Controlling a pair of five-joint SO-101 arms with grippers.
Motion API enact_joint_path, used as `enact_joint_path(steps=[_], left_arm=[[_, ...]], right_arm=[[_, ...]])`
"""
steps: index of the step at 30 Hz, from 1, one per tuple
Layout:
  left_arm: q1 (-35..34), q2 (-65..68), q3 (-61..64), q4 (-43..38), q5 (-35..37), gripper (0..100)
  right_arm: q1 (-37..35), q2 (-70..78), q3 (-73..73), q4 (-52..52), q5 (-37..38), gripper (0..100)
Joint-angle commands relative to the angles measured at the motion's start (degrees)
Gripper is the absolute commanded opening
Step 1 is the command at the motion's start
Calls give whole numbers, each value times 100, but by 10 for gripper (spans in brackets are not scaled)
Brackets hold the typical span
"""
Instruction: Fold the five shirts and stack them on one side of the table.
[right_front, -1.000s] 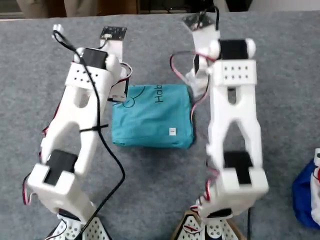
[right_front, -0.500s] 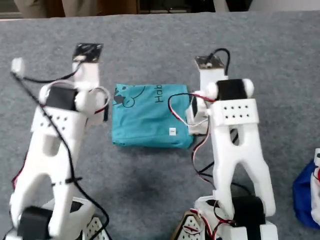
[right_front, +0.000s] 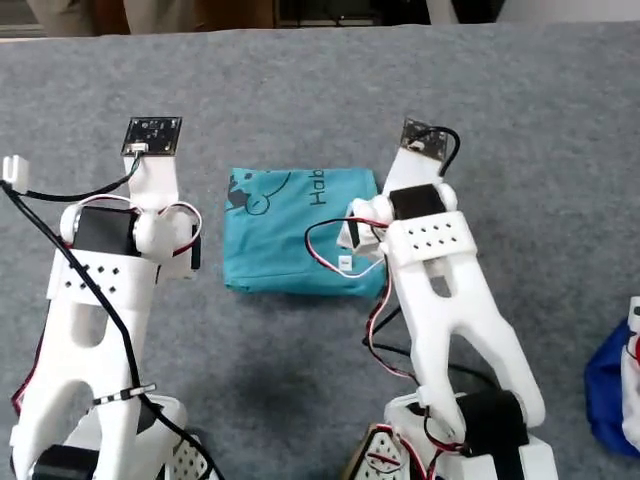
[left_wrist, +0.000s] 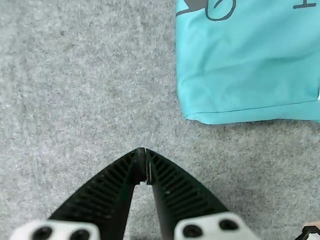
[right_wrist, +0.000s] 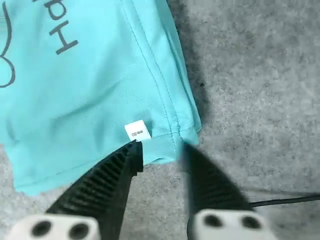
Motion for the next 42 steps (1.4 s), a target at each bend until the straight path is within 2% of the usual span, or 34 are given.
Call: enact_joint_path(steps=[1, 5, 12, 16, 21, 25, 30, 35, 39, 42], left_arm=[[-35, -163, -9, -44, -62, 20], [-35, -163, -62, -70, -62, 20], [-35, -163, -62, -70, -62, 20], [-35, -163, -62, -70, -62, 20], [-35, -163, -62, -35, -62, 20], [-35, -163, -62, -35, -62, 20], [18, -163, -343, -26, -62, 20], [0, -110, -598, -26, -62, 20], [-18, -110, -607, -26, -62, 20], [-26, -110, -598, -18, -62, 20]], right_arm=[[-66, -22, 136, -123, -193, 325], [-84, -22, 602, -624, -334, 333], [-84, -13, 1218, -2031, -352, 243], [-84, -13, 1481, -2593, -651, 256], [-57, -13, 1631, -2418, -659, 328], [-57, -13, 1622, -2198, -651, 341], [-84, 66, 1798, -2716, -659, 340], [-92, 945, 1851, -3490, -862, 340], [-48, 1886, 1402, -3473, -958, 340], [-57, 2114, 954, -2989, -958, 338]])
